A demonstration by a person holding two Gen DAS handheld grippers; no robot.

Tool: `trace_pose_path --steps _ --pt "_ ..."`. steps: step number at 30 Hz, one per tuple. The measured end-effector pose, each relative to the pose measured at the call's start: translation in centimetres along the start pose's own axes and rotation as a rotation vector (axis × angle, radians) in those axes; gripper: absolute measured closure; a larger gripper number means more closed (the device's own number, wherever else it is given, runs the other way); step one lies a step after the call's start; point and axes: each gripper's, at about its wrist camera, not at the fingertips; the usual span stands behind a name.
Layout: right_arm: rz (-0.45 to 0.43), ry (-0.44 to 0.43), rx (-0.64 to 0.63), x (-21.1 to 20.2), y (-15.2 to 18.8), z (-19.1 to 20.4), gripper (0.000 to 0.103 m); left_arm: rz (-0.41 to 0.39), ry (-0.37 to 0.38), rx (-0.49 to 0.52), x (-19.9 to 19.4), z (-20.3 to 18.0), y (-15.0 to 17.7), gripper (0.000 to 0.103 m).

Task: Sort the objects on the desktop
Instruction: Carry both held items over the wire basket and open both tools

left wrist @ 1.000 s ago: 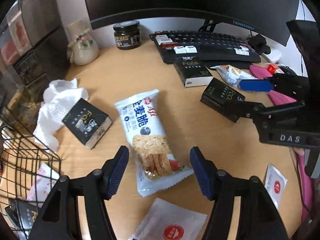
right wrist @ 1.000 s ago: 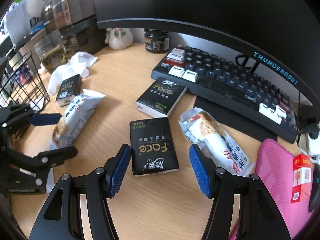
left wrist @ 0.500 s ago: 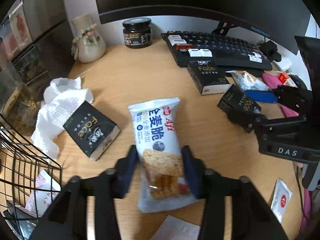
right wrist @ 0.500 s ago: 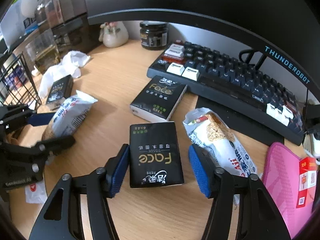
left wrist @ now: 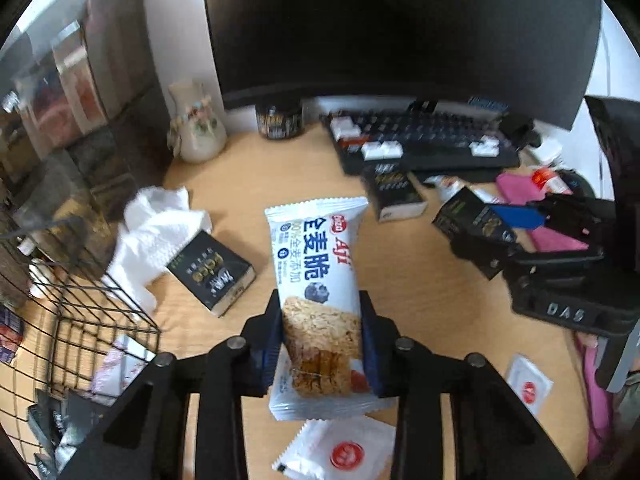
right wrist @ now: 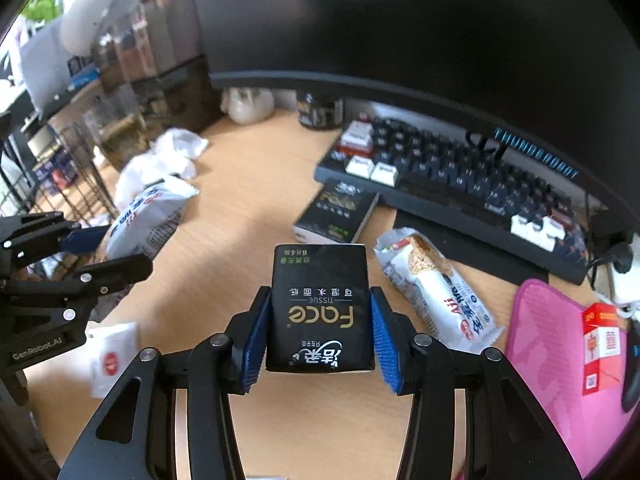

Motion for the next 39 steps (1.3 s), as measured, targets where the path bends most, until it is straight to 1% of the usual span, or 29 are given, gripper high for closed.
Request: trace_pose_path --steps 5,9,13,18,23,28,35,39 --pt "-0.071 -0.001 -0.022 -3.8 0.3 2.3 0.057 -0.084 -0.008 -0.002 -4.1 -0.3 0.7 0.066" --pt "-0.115 -0.001 -0.051 -6.1 0.2 4.4 0.057 -0.137 -0.020 -0.012 -7.0 0.2 1.8 0.066" --pt "-0.154 -0.011 -0.085 -8.0 -0.1 7.1 0.057 -0.174 -0.042 -0.042 -9.2 1.8 3.1 0.066" --pt "-0.190 -0.039 -0.149 -9.5 -1.1 11.5 0.057 -0.200 -0.080 -0.098 -11.5 4.9 5.0 0.066" --pt "-0.203 -0.078 -0.223 -9.7 -2.5 16.2 0.057 -0.215 -0.127 -0.163 -13.4 8.5 7.0 0.066" --pt "-0.202 -0.124 -0.293 -9.1 -3.8 21.0 0.057 -0.212 -0.177 -0.232 -14.7 12.5 9.5 0.066" --pt "-0.184 -0.195 -0.384 -7.6 -5.2 27.8 0.057 -0.184 -0.225 -0.320 -15.1 17.0 12.4 0.066" --pt "-0.173 -0.216 -0.412 -6.8 -5.2 30.1 0.057 -0.168 -0.232 -0.347 -14.7 18.3 13.6 0.066"
Point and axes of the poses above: each gripper's, at about its wrist camera, not at the fingertips, and x roughly the way its jaws point, z to its left, y to its underside, and after that the axes turned 10 degrees about z, right-handed
